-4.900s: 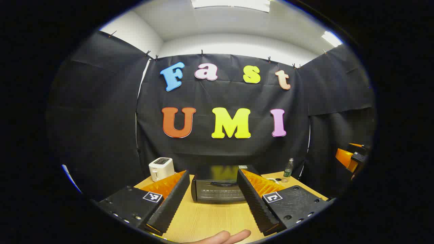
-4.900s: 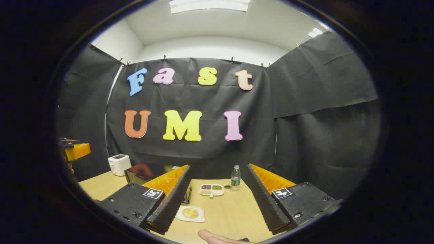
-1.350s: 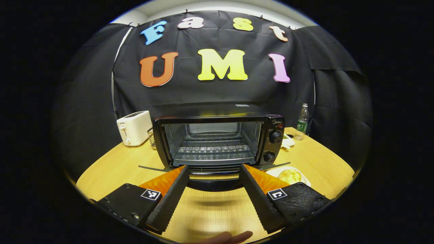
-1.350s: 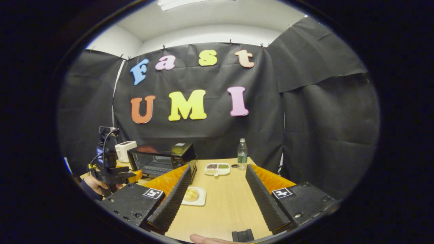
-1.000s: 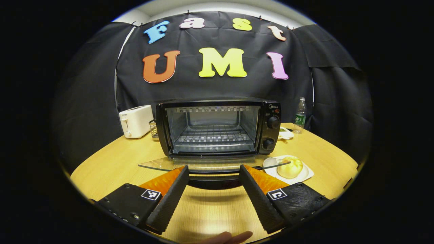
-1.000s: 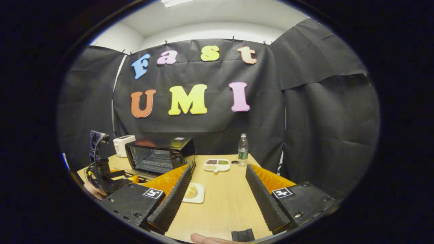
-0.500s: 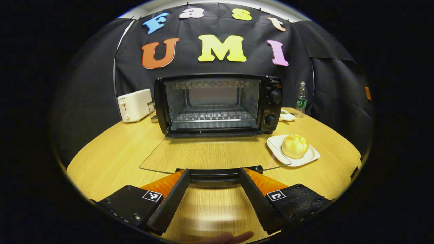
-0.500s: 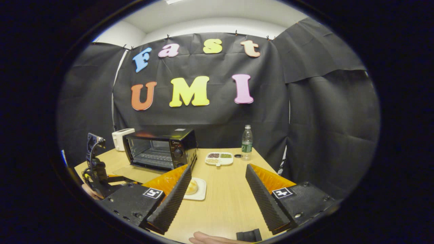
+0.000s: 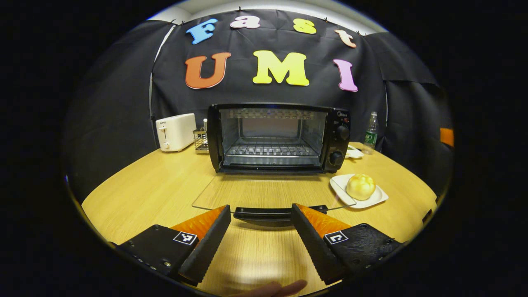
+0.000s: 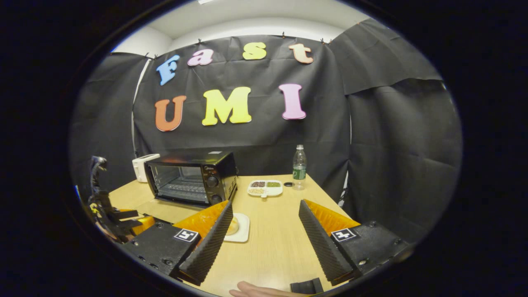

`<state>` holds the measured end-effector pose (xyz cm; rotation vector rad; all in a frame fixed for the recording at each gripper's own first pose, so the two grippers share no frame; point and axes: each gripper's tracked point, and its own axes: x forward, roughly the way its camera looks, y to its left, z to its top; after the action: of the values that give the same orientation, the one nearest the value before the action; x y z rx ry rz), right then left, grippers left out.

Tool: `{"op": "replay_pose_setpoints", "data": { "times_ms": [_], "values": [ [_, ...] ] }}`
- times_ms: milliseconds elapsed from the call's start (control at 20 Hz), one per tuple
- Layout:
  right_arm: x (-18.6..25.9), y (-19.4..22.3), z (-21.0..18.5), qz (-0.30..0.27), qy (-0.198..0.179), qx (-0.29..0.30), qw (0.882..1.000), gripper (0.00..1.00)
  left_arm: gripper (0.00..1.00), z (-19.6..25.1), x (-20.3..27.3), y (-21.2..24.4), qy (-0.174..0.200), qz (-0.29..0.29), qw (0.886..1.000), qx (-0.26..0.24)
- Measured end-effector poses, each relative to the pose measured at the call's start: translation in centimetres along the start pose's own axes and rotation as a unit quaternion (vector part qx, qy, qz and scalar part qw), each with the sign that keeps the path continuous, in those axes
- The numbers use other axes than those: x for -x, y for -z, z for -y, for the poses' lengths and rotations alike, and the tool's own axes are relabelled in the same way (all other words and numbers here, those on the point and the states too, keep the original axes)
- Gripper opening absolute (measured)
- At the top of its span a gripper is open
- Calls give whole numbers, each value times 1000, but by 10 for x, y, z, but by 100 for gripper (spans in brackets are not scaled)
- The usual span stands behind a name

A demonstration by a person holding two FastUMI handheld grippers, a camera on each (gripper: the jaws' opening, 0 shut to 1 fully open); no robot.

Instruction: Open the electric oven with the left hand, put the food in, and close the electric oven.

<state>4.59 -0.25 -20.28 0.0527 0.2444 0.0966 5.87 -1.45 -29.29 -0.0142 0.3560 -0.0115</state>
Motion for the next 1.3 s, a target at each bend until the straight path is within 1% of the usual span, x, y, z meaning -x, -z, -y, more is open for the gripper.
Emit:
{"op": "replay_pose_setpoints", "data": {
  "times_ms": [150,300,350,400,450,500,550,600,700,800,900,1000,1150,1300],
  "values": [
    [-7,5,-10,-6,-7,-3,1000,100,96,-8,33,-34,-7,39,999,-4],
    [-17,9,-20,-3,-14,-7,1000,100,96,-11,67,-63,0,70,998,4],
    [-23,13,-24,-4,-17,-11,1000,100,89,-14,79,-75,-1,85,996,8],
    [-29,17,-31,-7,-24,-14,1000,100,96,-18,91,-90,-4,105,994,13],
    [-34,22,-39,-14,-33,-16,999,100,96,-23,102,-105,-8,124,992,16],
    [-39,28,-47,-20,-43,-17,999,100,100,-24,111,-117,-7,139,990,17],
    [-45,32,-54,-24,-49,-20,998,100,95,-23,118,-126,-3,148,989,14],
    [-50,38,-59,-29,-53,-19,998,100,94,-26,125,-134,-7,155,988,10],
    [-62,51,-69,-42,-55,-7,998,100,94,-36,139,-153,-23,168,985,-8],
    [-75,64,-75,-56,-51,6,997,100,94,-36,147,-168,-26,176,984,-16],
    [-89,80,-90,-80,-62,5,995,100,94,-38,157,-186,-27,190,981,-21],
    [-104,99,-102,-108,-68,4,992,100,94,-40,167,-196,-27,198,979,-27],
    [-126,114,-102,-126,-38,14,991,100,94,-43,178,-199,-25,204,978,-33],
    [-142,133,-114,-159,-46,16,986,100,94,-52,181,-187,-30,197,980,-26]
  ]
}}
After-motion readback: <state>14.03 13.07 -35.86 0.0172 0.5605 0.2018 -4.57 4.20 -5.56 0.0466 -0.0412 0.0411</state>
